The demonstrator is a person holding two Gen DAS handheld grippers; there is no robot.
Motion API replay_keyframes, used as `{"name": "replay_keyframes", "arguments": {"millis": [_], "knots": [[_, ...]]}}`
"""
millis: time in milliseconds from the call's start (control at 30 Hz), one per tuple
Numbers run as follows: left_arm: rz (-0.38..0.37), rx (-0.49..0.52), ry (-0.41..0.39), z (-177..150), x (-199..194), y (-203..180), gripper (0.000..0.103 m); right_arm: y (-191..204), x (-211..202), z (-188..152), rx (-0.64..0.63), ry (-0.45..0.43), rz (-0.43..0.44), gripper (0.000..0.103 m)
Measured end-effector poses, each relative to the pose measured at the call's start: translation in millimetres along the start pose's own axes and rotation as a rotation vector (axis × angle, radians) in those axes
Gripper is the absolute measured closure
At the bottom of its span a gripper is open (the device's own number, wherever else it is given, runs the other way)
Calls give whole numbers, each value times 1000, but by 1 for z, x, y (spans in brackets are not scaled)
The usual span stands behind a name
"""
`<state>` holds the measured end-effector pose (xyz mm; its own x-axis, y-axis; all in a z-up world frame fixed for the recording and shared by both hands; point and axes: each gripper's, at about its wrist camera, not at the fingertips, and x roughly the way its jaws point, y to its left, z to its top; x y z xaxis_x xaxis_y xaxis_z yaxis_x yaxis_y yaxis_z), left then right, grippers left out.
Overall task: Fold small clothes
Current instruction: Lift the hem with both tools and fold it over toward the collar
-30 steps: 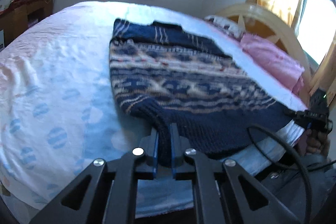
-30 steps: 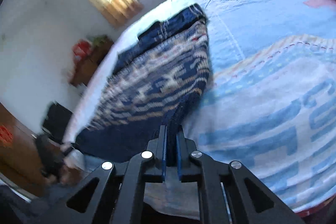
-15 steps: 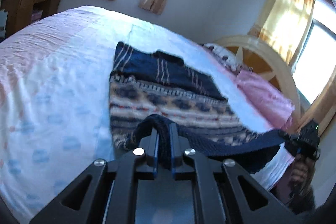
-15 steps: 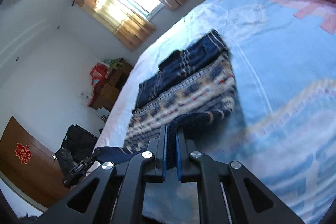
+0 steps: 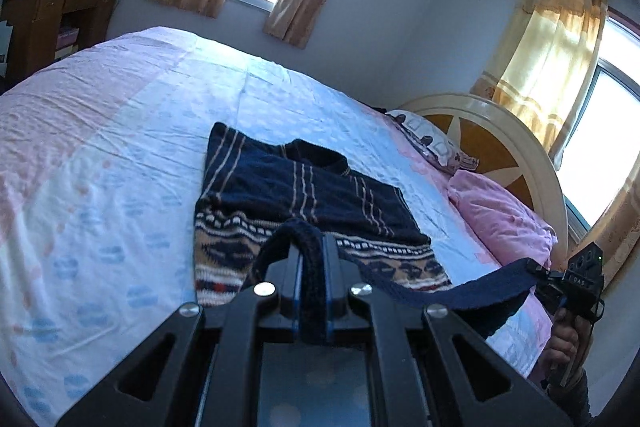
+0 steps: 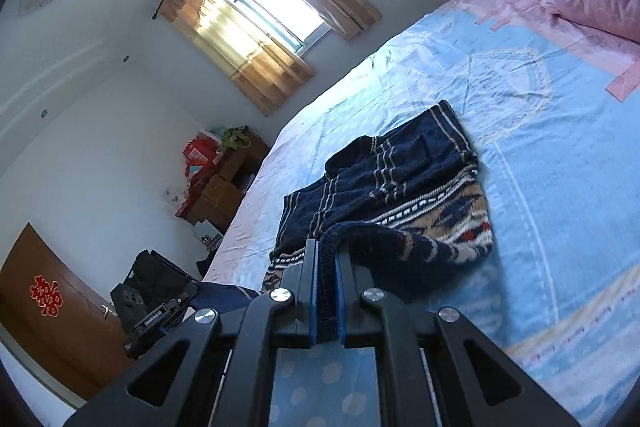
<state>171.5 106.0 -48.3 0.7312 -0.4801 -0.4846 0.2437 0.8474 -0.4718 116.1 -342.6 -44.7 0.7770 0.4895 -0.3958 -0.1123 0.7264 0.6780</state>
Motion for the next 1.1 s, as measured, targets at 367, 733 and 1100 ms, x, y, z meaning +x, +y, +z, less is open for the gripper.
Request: {"name": "replay_keyframes", "arguments": {"millis": [367,733,1100], "knots": [[44,80,-28,45,51,0,95,-4,45,50,-15,8,-18,97],[51,47,-20,97,106,17,95,-15,111,118,-13,25,-44,97],[92,-36,93,114,183,59,95,-58,188,153,77,115,-104,97]]}}
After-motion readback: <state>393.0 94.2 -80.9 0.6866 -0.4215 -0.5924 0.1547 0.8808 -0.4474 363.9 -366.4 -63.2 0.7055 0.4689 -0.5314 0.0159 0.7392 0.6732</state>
